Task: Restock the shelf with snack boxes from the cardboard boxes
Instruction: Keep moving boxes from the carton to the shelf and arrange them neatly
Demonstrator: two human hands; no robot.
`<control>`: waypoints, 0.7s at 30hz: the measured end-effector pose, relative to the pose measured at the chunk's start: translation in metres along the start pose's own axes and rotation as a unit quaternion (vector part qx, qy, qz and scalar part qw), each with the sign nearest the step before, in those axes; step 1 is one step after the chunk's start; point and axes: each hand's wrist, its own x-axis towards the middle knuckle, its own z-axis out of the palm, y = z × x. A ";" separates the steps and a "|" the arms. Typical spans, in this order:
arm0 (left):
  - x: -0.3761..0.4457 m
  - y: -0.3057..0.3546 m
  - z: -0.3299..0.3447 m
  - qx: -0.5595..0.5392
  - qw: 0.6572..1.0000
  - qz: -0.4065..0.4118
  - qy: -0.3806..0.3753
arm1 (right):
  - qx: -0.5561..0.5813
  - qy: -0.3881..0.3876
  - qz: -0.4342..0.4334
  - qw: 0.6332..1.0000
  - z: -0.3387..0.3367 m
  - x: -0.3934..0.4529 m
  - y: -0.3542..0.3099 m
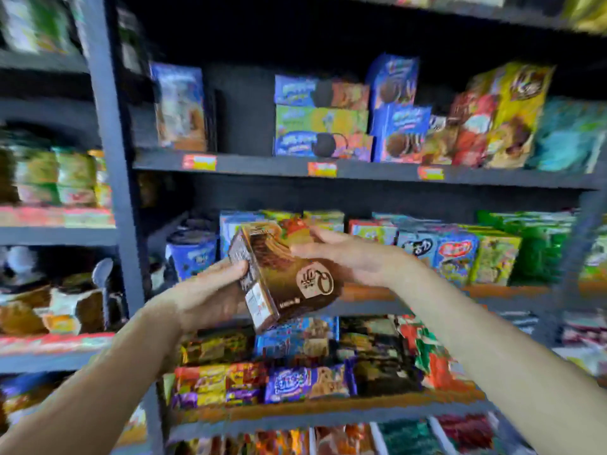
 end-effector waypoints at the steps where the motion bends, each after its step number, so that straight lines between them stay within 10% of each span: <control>1: 0.001 0.014 0.011 0.005 1.000 0.020 0.013 | 0.008 0.017 -0.023 1.000 -0.007 -0.008 -0.015; 14: 0.090 0.167 0.126 0.166 0.973 0.157 -0.012 | -0.170 0.123 -0.212 0.954 -0.170 -0.076 -0.135; 21: 0.174 0.186 0.184 -0.025 0.962 0.255 0.098 | 0.074 0.153 -0.213 0.962 -0.251 -0.074 -0.115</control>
